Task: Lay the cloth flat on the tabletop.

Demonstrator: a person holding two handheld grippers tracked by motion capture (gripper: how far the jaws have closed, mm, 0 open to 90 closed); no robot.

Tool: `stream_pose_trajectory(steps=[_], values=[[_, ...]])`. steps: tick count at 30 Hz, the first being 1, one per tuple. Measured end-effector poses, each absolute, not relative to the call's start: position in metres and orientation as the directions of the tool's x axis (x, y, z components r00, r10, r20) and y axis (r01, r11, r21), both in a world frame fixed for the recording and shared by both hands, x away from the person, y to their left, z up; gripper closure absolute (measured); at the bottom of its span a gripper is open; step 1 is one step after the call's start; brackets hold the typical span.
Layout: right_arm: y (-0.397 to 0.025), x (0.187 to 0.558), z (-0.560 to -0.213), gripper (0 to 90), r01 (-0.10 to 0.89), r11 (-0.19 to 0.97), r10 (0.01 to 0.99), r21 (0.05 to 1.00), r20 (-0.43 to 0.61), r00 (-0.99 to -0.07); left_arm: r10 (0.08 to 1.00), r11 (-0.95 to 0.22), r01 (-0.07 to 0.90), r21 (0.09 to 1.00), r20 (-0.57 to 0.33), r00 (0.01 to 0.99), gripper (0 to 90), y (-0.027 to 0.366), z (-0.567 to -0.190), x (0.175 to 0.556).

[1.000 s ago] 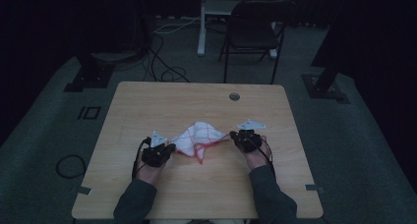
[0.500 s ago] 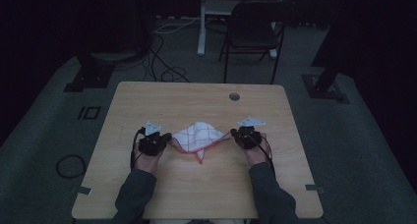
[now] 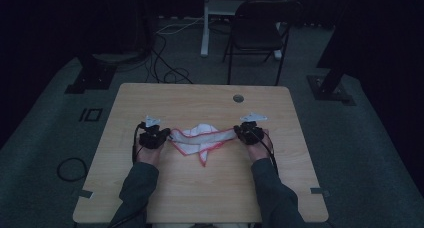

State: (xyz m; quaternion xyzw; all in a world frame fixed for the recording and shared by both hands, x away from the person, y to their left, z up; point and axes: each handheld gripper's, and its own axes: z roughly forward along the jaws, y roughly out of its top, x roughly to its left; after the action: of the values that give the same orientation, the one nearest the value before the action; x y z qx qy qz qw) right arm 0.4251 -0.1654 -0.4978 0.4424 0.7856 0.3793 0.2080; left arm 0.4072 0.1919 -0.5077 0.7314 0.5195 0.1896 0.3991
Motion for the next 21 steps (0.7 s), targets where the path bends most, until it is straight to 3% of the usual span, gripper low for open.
stream_pose_trajectory(steps=[14, 21], values=[[-0.168, 0.452, -0.506, 89.2, 0.611, 0.232, 0.886, 0.757, 0.095, -0.454, 0.938, -0.072, 0.663, 0.745, -0.176, 0.300, 88.0, 0.190, -0.517, 0.435], [-0.174, 0.457, -0.509, 89.1, 0.635, 0.209, 0.899, 0.743, 0.109, -0.424, 0.937, -0.115, 0.643, 0.757, -0.133, 0.324, 82.4, 0.186, -0.512, 0.428]])
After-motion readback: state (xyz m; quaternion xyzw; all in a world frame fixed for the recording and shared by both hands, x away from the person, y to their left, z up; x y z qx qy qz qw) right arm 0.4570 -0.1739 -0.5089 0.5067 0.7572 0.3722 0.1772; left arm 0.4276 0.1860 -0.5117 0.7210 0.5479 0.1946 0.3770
